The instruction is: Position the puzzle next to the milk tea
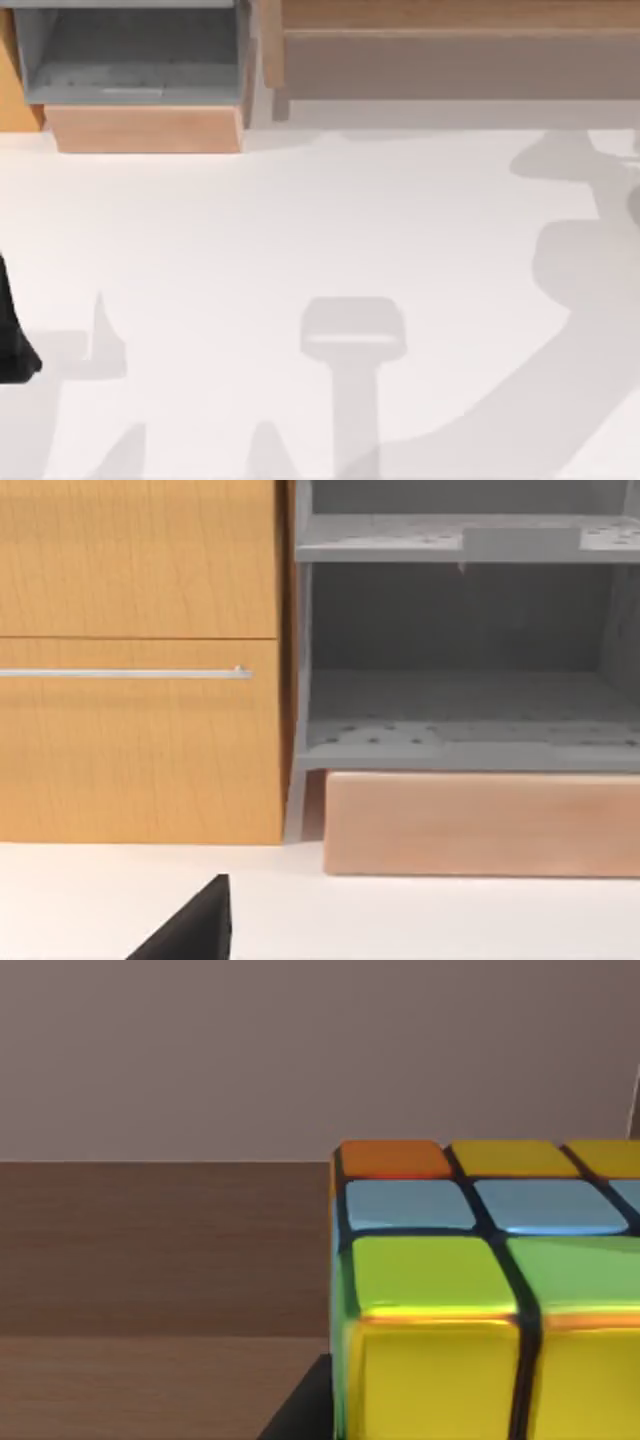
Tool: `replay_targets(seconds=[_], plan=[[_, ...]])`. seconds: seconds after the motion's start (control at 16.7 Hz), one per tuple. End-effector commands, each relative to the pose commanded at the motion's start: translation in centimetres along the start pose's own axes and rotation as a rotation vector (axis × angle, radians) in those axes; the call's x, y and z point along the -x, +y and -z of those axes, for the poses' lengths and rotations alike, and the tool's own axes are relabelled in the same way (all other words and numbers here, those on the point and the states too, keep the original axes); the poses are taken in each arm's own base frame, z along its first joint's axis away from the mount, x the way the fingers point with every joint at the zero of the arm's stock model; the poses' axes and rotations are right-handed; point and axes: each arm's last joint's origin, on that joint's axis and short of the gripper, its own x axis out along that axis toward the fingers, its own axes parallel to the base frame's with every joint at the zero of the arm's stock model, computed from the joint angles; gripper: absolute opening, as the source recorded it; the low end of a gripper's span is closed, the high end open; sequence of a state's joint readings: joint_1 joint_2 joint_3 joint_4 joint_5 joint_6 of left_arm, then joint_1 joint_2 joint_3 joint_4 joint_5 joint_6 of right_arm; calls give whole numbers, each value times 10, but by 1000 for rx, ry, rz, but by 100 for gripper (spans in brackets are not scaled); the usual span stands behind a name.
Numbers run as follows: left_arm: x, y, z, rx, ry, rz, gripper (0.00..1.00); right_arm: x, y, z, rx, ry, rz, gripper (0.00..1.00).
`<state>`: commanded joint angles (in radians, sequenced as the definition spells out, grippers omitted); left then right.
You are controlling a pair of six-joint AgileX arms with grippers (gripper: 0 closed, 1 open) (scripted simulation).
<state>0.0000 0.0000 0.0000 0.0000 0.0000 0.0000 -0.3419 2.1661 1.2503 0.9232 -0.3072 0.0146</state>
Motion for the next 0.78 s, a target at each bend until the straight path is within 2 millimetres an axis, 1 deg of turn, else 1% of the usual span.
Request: replay_targets(seconds=[0.3,0.36,0.48,0.6,0.66,0.78], plan=[[0,0,0,0,0,0,100,0,-1,0,-2,-1,3,0],[0,0,0,0,0,0,100,0,0,-3,-7,-2,1,0],[0,0,0,0,0,0,100,-3,6,-17,-35,2,-18,0],[0,0,0,0,0,0,100,-10,24,-33,-83,29,-62,0],[0,0,0,0,0,0,100,-15,38,-40,-112,55,-91,0],[0,0,0,0,0,0,100,-22,71,-56,-176,131,-153,0]])
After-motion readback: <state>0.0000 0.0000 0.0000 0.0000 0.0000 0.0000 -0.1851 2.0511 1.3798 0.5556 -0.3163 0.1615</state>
